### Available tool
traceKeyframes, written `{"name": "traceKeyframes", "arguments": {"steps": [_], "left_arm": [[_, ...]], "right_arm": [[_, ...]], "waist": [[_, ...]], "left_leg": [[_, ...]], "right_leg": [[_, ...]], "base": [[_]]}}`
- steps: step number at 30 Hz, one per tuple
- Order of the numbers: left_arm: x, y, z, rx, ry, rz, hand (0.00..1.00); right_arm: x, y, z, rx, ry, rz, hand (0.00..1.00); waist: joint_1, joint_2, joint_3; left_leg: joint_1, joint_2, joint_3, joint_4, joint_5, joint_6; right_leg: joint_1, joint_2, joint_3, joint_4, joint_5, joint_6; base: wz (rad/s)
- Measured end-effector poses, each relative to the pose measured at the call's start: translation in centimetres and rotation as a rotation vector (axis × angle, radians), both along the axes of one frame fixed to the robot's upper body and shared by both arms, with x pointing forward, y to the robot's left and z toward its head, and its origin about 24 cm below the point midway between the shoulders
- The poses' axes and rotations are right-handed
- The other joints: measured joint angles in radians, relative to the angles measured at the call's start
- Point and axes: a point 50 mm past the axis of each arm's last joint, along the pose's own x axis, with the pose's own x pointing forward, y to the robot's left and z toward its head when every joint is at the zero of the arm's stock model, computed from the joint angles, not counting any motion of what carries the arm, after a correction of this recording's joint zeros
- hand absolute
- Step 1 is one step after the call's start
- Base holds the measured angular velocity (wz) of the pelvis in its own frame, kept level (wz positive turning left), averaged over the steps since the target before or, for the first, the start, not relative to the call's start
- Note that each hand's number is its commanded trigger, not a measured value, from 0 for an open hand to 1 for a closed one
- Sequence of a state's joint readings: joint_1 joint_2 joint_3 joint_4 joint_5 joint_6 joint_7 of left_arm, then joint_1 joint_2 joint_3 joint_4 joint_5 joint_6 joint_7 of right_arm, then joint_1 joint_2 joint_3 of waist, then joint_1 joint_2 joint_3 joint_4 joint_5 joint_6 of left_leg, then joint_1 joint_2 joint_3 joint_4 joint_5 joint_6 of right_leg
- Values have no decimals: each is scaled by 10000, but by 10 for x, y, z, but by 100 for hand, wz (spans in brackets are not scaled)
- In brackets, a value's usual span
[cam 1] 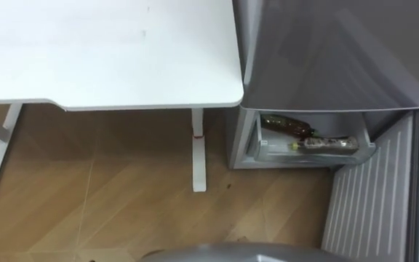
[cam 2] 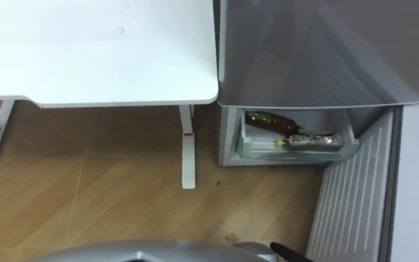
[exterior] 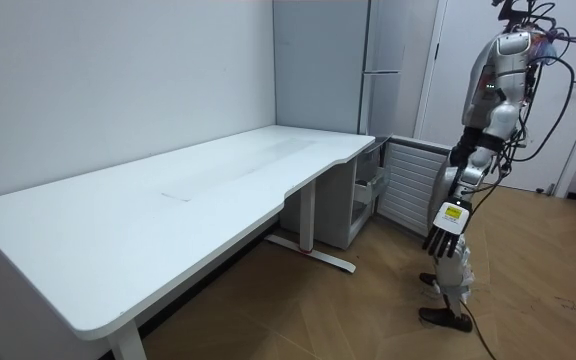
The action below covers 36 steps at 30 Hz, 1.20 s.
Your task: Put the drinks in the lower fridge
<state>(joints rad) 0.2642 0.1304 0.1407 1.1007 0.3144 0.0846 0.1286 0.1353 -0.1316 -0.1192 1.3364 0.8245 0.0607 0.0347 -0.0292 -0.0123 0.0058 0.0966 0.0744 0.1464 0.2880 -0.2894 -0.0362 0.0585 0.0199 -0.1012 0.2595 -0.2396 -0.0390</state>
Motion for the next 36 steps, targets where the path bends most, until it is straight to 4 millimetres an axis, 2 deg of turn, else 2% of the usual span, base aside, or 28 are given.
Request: {"name": "traceKeyframes", "arguments": {"steps": [5,9,11,12,14,15,16,18,20,24,27,29,31,32,36], "left_arm": [[6,-2,0,111,-127,-272,0],[26,-3,0,62,-590,-529,0],[46,-3,2,59,-1151,-697,0],[53,-3,2,66,-1303,-746,0],[76,-3,5,-11,-1827,-764,0],[90,-5,7,-82,-2093,-875,0],[96,-7,8,-132,-2258,-914,0],[117,-10,11,-336,-2766,-699,0],[129,-10,13,-433,-3071,-478,0],[130,-5,15,-510,-3188,24,0],[124,5,16,-214,-3102,143,0],[124,7,17,123,-2883,-349,0],[122,6,16,244,-2752,-745,0],[124,5,16,249,-2769,-962,0],[125,6,19,126,-3179,-997,0]], "right_arm": [[4,1,0,113,-353,-1027,0],[29,0,1,335,-1357,-2883,0],[68,-1,6,509,-2482,-3522,0],[79,-1,8,571,-2802,-3747,0],[125,0,19,873,-4054,-4283,0],[146,2,26,1041,-4627,-4561,0],[155,2,29,1124,-4869,-4678,0],[187,5,42,1359,-5557,-4700,0],[204,1,53,1502,-6095,-5008,0],[222,-17,68,1451,-6856,-5665,0],[237,-39,86,1068,-7531,-5722,0],[249,-56,103,779,-8176,-5937,0],[258,-67,117,726,-8705,-6205,0],[264,-75,126,664,-9081,-6332,0],[282,-88,152,521,-10073,-6154,0]], "waist": [[11,124,-15],[-16,309,-41],[129,398,-80],[144,435,-45],[228,526,105],[391,620,185],[461,643,212],[802,625,239],[964,612,270],[1194,600,336],[1384,491,387],[1453,408,419],[1474,386,420],[1480,365,415],[1655,298,388]], "left_leg": [[-58,0,6,-7,0,0],[-647,0,-119,213,-1,2],[-1366,-28,-108,415,19,37],[-1572,-29,-100,523,19,38],[-2437,-45,-55,1016,28,55],[-2869,-45,-47,1270,27,61],[-3076,-58,-19,1349,28,71],[-4022,-148,20,1769,39,166],[-4896,-155,49,2357,6,222],[-6417,-184,9,3325,-94,414],[-8023,-244,9,4172,-116,553],[-9314,-367,8,4958,-189,651],[-10140,-501,-17,5579,-253,749],[-10643,-521,-4,6008,-321,844],[-12243,-548,-132,7490,-590,1002]], "right_leg": [[-51,-5,19,-23,1,0],[-509,-22,-55,12,83,3],[-1438,-39,48,525,101,-20],[-1674,-53,85,659,105,-27],[-2575,-138,240,1266,145,-47],[-3013,-129,283,1493,195,-50],[-3252,-121,333,1630,197,-51],[-4407,-217,504,2290,198,-49],[-5258,-294,490,2781,197,-49],[-6745,-446,427,3595,191,-37],[-8323,-623,464,4443,129,28],[-9625,-839,495,5328,54,117],[-10452,-1049,498,6053,-64,121],[-10945,-1145,510,6499,-193,211],[-12385,-1336,442,7797,-468,185]], "base": [[0],[5],[-20],[-20],[-21],[-21],[-22],[-21],[-4],[6],[5],[22],[27],[20],[15]]}}
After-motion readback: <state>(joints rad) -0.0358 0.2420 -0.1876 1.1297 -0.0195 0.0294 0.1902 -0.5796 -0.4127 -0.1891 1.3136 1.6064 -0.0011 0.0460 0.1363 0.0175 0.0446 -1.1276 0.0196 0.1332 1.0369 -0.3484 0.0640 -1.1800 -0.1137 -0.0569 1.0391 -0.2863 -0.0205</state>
